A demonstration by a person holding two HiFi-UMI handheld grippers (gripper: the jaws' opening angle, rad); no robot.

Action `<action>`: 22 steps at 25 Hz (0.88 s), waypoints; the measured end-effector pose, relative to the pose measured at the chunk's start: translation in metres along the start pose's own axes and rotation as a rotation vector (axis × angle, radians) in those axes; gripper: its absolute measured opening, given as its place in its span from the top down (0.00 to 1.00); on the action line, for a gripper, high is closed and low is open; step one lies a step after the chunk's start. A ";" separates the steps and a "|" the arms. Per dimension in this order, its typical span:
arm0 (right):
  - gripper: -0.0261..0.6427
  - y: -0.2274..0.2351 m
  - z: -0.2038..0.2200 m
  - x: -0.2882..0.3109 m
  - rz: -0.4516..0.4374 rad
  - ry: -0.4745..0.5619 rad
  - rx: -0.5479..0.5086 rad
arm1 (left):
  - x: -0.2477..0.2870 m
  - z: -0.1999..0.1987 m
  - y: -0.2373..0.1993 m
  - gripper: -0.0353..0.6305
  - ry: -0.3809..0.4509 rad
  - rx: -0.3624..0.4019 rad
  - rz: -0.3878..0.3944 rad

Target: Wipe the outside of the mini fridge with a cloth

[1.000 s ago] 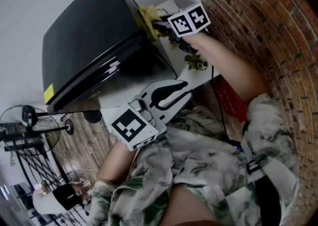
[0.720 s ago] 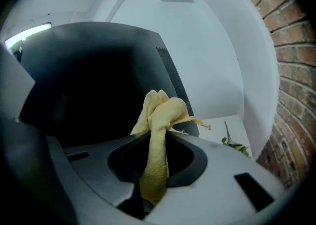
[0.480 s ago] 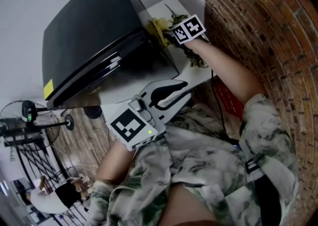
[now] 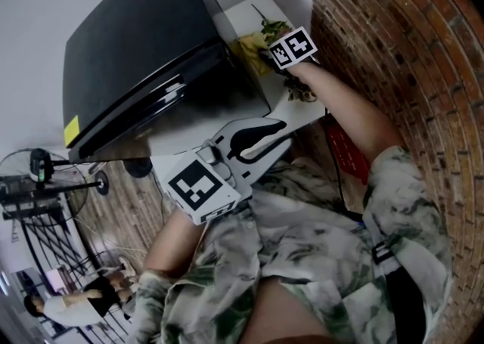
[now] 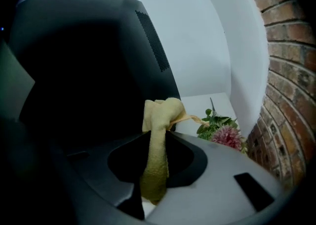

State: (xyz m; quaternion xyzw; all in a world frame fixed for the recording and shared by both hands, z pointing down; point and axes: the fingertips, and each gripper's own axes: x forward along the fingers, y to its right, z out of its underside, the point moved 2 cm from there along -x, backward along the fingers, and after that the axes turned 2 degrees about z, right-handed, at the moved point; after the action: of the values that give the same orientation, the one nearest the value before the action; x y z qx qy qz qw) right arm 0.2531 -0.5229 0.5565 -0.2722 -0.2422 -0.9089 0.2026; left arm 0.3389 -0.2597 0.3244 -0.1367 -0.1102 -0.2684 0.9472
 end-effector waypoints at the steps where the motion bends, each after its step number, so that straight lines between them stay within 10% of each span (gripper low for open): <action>1: 0.83 0.000 -0.004 -0.007 0.002 0.011 -0.005 | 0.001 0.001 0.000 0.82 -0.003 -0.001 0.003; 17: 0.83 -0.090 -0.120 -0.175 -0.311 0.429 0.060 | 0.035 0.016 0.004 0.82 -0.037 0.013 0.108; 22: 0.83 -0.095 -0.103 -0.156 -0.360 0.422 0.140 | 0.034 0.015 0.006 0.82 -0.035 0.016 0.104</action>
State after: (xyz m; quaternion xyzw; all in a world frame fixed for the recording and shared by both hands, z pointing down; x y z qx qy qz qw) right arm 0.2844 -0.4663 0.3571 -0.0150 -0.3015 -0.9478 0.1022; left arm 0.3689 -0.2662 0.3470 -0.1392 -0.1215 -0.2157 0.9588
